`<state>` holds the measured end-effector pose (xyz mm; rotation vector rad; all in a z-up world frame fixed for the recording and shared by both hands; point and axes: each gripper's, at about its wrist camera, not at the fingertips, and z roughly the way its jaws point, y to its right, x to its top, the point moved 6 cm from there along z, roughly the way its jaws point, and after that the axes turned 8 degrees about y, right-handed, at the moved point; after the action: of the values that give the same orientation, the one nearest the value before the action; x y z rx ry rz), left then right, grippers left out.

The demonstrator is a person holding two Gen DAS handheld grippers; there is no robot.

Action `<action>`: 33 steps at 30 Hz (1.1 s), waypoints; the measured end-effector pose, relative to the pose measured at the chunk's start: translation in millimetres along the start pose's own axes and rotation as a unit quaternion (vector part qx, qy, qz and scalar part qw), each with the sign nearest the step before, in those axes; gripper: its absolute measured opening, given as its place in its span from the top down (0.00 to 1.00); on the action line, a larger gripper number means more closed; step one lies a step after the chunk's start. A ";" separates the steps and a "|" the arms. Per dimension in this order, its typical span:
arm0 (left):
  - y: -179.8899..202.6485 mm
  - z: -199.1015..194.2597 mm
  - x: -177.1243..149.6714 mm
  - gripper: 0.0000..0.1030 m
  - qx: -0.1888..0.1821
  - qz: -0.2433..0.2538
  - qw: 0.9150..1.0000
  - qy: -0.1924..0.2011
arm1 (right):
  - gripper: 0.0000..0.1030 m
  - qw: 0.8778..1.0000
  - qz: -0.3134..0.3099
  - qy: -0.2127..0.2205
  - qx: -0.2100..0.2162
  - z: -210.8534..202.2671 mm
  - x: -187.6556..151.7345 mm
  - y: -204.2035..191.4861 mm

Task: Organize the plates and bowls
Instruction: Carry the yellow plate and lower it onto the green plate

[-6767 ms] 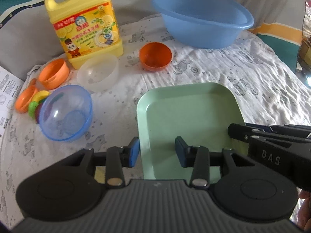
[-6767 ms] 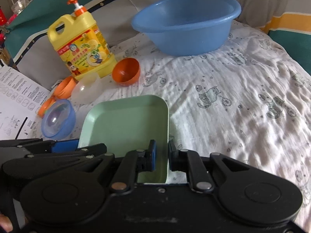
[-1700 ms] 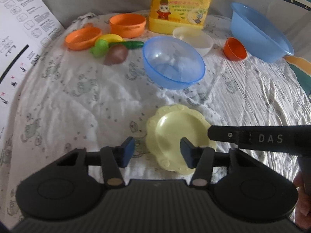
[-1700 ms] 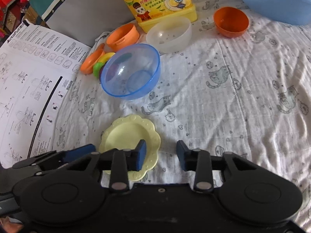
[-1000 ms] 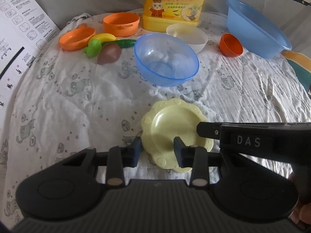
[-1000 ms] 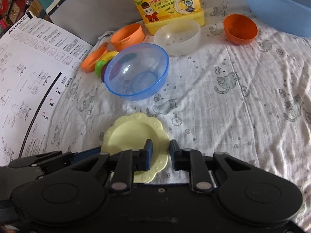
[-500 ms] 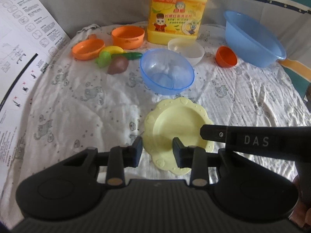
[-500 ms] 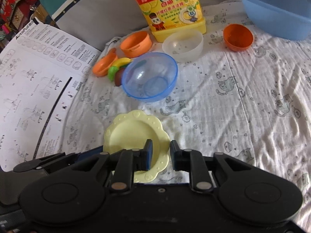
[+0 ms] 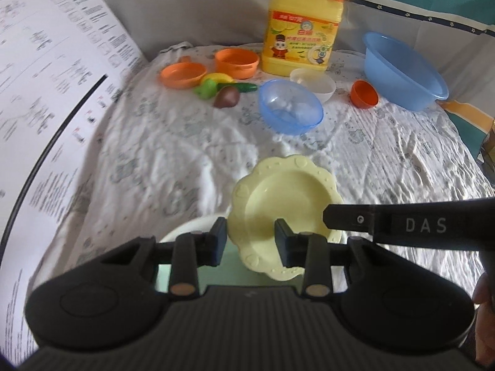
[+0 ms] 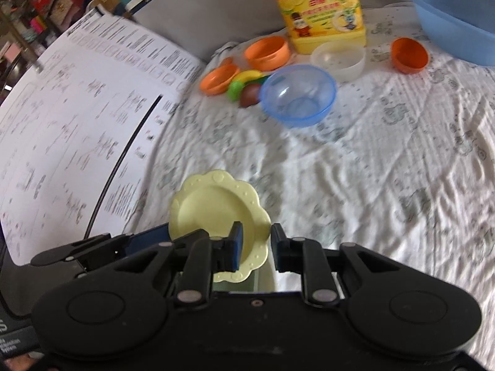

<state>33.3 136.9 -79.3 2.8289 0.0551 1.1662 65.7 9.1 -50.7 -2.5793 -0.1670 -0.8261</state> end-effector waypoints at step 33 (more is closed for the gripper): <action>-44.2 5.1 -63.2 0.68 0.010 -0.040 0.997 -0.063 | 0.81 0.994 -0.027 -0.102 0.002 40.8 -63.9 -27.0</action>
<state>-8.0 176.6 -131.1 2.8807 0.1724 0.9761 28.6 51.9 -107.9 -2.6634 -0.2997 -0.5779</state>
